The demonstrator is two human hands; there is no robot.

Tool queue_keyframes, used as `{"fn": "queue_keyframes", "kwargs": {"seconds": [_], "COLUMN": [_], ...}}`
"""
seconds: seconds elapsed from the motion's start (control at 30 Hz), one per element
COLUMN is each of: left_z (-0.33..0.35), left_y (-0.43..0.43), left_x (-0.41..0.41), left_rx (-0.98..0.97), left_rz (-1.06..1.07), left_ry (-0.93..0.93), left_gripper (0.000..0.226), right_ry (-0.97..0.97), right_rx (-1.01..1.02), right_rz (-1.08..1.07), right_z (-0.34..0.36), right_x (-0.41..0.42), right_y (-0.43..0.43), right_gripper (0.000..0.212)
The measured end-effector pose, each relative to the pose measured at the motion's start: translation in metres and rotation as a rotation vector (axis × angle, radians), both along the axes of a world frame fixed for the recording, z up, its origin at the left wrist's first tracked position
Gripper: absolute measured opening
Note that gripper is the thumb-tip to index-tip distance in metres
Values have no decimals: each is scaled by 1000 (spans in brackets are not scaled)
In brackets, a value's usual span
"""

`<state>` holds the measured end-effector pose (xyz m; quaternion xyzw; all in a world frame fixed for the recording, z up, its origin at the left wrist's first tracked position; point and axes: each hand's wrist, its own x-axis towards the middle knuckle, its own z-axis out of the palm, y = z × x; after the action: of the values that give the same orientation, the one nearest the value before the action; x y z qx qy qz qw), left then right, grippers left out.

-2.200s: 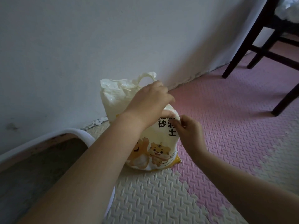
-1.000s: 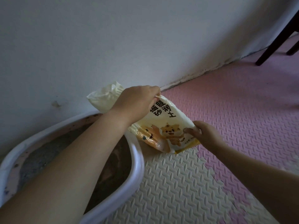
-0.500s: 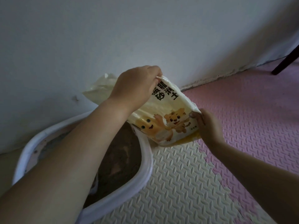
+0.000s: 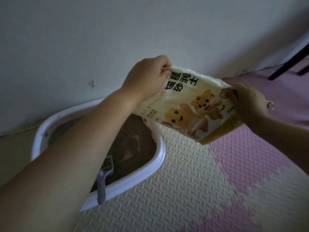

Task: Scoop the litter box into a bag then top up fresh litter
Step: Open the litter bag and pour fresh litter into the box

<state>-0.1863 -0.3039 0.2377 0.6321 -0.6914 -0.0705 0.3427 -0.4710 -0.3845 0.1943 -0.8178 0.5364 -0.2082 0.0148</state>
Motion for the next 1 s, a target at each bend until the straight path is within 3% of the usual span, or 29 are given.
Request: {"fn": "queue_keyframes", "kwargs": {"seconds": [0.3,0.53,0.83,1.0], "left_z": [-28,-24,-33,-41], "left_y": [15,18,37,36], "left_x": [-1,12,32,20], "left_rx": [198,259,339,284], "left_rz": [-252,-182,-75,-128], "left_ry": [83,138,-103,-210], "left_gripper": [13,14,9,30], "right_ry": [82,151,332,389], "right_rx": [-27,-47,-168,-168], "right_rz": [-13,73,375,444], "right_z": [32,30,25,25], "right_x": [-11,1,25,40], "right_y": [32,37,24,20], "right_gripper": [19,38,49,52]}}
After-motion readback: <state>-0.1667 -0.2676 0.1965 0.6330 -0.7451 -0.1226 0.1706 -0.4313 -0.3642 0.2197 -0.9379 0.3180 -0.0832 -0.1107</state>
